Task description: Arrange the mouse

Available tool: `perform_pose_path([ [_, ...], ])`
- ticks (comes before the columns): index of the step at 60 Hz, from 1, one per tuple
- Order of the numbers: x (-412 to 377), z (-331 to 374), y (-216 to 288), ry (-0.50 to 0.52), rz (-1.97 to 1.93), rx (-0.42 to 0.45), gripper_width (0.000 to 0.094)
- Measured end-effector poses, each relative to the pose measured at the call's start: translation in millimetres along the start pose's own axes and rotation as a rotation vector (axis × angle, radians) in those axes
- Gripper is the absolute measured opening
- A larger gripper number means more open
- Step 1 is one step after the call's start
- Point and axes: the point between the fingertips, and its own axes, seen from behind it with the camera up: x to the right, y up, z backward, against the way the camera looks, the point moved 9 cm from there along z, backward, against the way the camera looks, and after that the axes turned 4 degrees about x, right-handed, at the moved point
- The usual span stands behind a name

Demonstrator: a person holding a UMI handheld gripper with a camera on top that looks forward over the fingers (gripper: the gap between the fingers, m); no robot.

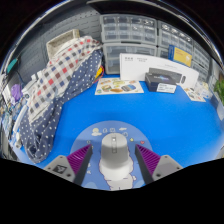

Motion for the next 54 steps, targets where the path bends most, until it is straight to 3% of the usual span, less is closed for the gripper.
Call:
perform_pose_path([
  [1, 0, 2, 2, 0.005, -0.004, 0.005, 0.0884],
  [4, 3, 12, 11, 0.012, -0.011, 0.024, 0.0863],
  [22, 89, 98, 79, -0.029, -0.026, 0.164, 0.0877],
  [36, 201, 147, 110, -0.052, -0.027, 0.204, 0.0865],
  [54, 323, 171, 109, -0.028, 0.051, 0.205, 0.0865],
])
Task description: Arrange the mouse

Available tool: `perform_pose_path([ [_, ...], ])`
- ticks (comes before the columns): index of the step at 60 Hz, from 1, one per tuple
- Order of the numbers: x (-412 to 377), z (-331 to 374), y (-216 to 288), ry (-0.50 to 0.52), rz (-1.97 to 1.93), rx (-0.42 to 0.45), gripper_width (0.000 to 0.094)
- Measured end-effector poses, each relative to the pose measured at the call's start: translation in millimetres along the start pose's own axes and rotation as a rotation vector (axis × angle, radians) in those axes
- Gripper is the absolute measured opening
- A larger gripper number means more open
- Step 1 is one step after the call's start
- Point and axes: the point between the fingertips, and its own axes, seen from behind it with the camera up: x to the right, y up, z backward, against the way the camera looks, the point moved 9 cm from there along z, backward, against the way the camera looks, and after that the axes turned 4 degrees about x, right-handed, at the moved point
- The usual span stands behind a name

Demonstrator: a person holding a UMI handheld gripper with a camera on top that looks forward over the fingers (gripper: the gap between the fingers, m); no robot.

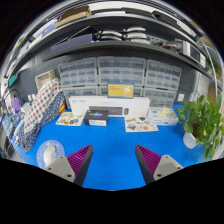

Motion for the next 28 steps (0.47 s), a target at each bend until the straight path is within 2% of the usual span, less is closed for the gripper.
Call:
perform_pose_path([
  [12, 45, 1, -12, 0.03, -0.031, -0.026, 0.0864],
  [28, 87, -6, -24, -0.006, -0.025, -0.049, 0.0867],
])
